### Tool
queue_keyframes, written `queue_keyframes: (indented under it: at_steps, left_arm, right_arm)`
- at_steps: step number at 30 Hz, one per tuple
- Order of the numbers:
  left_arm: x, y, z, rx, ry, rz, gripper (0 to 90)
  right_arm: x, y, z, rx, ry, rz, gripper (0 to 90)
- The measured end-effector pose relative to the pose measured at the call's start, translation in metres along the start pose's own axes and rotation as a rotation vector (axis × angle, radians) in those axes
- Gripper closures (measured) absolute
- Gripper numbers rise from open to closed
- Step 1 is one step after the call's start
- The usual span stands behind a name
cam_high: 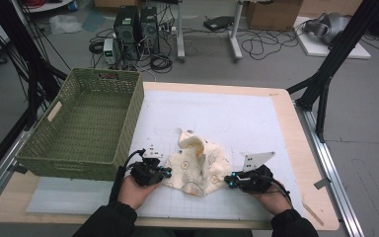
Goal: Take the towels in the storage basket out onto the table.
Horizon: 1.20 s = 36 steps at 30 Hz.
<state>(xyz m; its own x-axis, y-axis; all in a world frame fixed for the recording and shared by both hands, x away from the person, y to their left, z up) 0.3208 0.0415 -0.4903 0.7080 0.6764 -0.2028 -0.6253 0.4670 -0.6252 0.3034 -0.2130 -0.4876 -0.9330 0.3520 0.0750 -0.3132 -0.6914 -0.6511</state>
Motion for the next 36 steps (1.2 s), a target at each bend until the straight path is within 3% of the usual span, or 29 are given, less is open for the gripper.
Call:
queue_keyframes:
  at_steps: [6, 11, 15, 19, 23, 28, 31, 36]
  left_arm:
    - [-0.006, 0.006, 0.018, -0.03, 0.019, 0.004, 89.3]
    - [-0.01, 0.013, 0.026, -0.025, 0.036, -0.001, 89.3]
    - [-0.012, 0.009, 0.029, -0.05, 0.067, 0.009, 83.9]
    - [-0.009, -0.002, 0.031, -0.088, 0.087, 0.018, 75.8]
    - [-0.002, -0.017, 0.024, -0.116, 0.096, 0.037, 72.3]
    - [0.004, -0.035, 0.012, -0.155, 0.095, 0.049, 71.6]
    - [0.006, -0.043, 0.002, -0.151, 0.101, 0.058, 69.7]
    - [0.008, -0.052, -0.017, -0.087, 0.077, 0.04, 61.7]
  right_arm:
    - [0.014, 0.008, 0.009, -0.007, -0.014, 0.006, 85.7]
    - [0.029, 0.017, 0.007, 0.031, -0.044, 0.015, 85.4]
    - [0.032, 0.014, 0.01, 0.008, -0.066, 0.002, 73.6]
    - [0.023, 0.0, 0.022, -0.058, -0.035, 0.001, 65.7]
    - [0.002, -0.012, 0.024, -0.07, 0.019, -0.011, 61.9]
    - [-0.028, -0.025, 0.017, -0.086, 0.043, -0.03, 59.2]
    - [-0.041, -0.032, 0.012, -0.081, 0.053, -0.028, 57.0]
    - [-0.055, -0.045, 0.001, -0.067, 0.051, -0.024, 55.0]
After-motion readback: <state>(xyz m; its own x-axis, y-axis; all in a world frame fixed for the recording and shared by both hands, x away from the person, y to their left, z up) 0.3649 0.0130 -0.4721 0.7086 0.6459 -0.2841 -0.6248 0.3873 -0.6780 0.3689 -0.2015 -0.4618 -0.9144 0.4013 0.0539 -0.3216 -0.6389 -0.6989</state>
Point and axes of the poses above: each handheld gripper's, and its own axes: z roughly backward along the jaws, y roughly out of its underside, x roughly to its left, the point moved 8 cm from there along -z, roughly forward along the jaws, and after that the axes turned 7 degrees about x, right-handed, at the moved point
